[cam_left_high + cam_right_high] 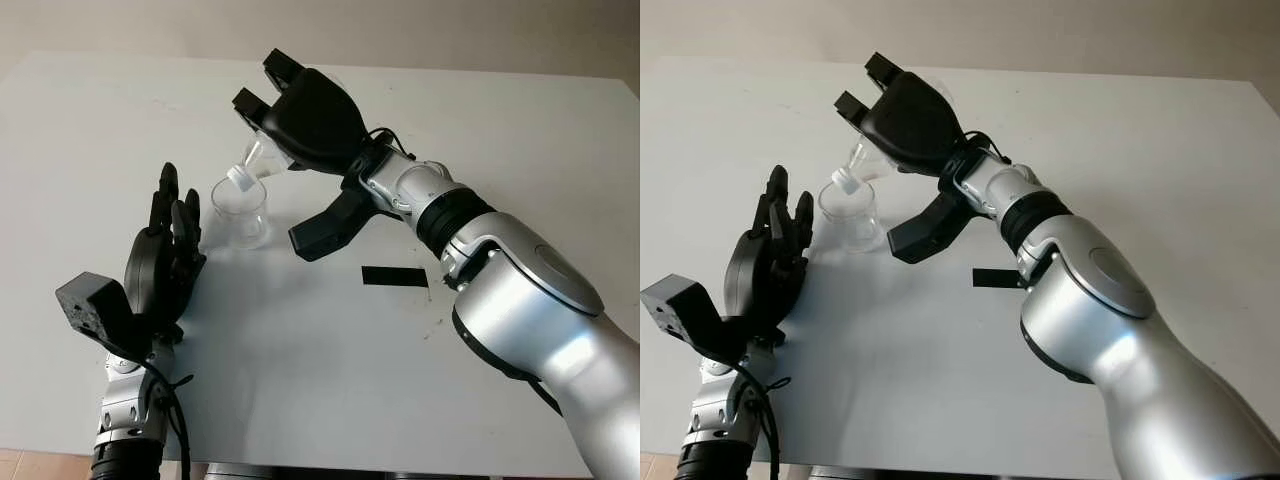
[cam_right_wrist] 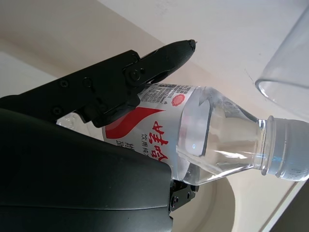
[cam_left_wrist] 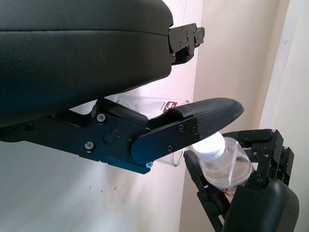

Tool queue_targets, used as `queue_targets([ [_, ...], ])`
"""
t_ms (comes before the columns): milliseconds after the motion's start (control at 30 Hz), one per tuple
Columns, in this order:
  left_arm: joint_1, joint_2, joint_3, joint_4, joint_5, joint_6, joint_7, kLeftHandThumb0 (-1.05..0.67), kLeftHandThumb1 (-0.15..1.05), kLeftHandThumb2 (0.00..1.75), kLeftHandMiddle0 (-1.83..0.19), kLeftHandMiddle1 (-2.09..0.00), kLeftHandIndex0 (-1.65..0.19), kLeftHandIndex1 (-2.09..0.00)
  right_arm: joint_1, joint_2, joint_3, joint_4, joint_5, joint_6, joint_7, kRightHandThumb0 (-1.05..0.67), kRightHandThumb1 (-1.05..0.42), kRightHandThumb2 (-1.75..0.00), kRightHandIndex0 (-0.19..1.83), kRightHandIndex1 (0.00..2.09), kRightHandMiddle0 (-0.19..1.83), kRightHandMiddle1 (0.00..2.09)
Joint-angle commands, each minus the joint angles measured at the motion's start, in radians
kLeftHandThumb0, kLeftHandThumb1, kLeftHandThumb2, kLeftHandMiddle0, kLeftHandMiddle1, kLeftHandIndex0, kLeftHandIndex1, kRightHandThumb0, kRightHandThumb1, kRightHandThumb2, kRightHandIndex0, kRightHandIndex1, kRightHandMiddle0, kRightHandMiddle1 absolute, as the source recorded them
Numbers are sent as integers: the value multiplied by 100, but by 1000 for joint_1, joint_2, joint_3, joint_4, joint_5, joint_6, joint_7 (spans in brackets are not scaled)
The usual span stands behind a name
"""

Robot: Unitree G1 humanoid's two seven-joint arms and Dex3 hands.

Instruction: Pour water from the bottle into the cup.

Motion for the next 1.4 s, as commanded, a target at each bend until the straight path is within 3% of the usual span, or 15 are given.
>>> queue_targets([
  [0,23,-14,-7,27,-4,5,-5,-80,105,76,11,-5,17,-4,-39,0,-2,-1,3,7,-6,-43,-103,-5,121,209,62,209],
  [100,21,-14,-6,29,-4,4,-6,-80,105,77,11,-5,17,-5,-25,4,-70,-3,77,-8,29,-37,-101,-5,119,209,60,209],
  [133,21,-14,-5,31,-6,3,-8,-80,105,77,11,-5,17,-5,-18,6,-112,-6,126,-23,59,-35,-101,-5,113,209,42,206],
  [200,21,-14,-4,30,-9,5,-10,-80,105,76,11,-5,18,-5,-4,7,-203,-16,232,-63,118,-33,-99,-5,99,209,29,178],
  [267,22,-13,-2,29,-12,7,-11,-80,105,76,11,-5,17,-5,5,4,-249,-24,286,-82,134,-28,-101,-7,97,209,23,198],
  [333,23,-11,-1,31,-11,3,-12,-80,105,76,11,-5,17,-5,19,4,-316,-31,361,-94,175,-21,-103,-20,105,209,34,206],
  [400,25,-13,-3,31,-6,-2,-8,-80,105,76,10,-6,17,-5,43,2,-406,-43,462,-117,230,-16,-98,-43,112,209,68,209],
  [467,23,-11,-6,39,-3,-3,-12,-80,105,77,11,-5,18,-5,87,3,-537,-69,618,-154,335,-17,-88,-51,123,209,98,209],
  [567,24,-9,-11,37,3,-1,-11,-80,105,77,11,-5,18,-5,138,6,-647,-120,754,-171,445,-20,-87,-49,128,209,120,209],
  [733,23,-13,-10,33,-2,1,-14,-80,105,77,12,-5,19,-5,324,-11,-782,-331,952,-152,669,-22,-96,-34,117,209,123,209],
  [867,25,-19,-12,33,-3,0,-13,-80,105,77,12,-5,18,-5,587,-35,-848,-649,1103,24,873,-17,-104,-23,107,209,105,209],
  [967,26,-21,-12,32,2,0,-5,-80,105,77,12,-6,18,-5,744,-43,-884,-861,1178,187,944,-17,-105,-26,81,209,45,209],
  [1033,23,-17,-12,41,4,-4,-9,-80,105,77,12,-5,18,-5,831,-53,-898,-943,1192,218,966,-17,-105,-25,74,209,24,209],
  [1367,-2,-29,-26,75,8,-12,-7,-80,105,79,11,-6,19,-5,1013,-63,-988,-1046,1188,349,899,-27,-105,-18,77,209,18,209],
])
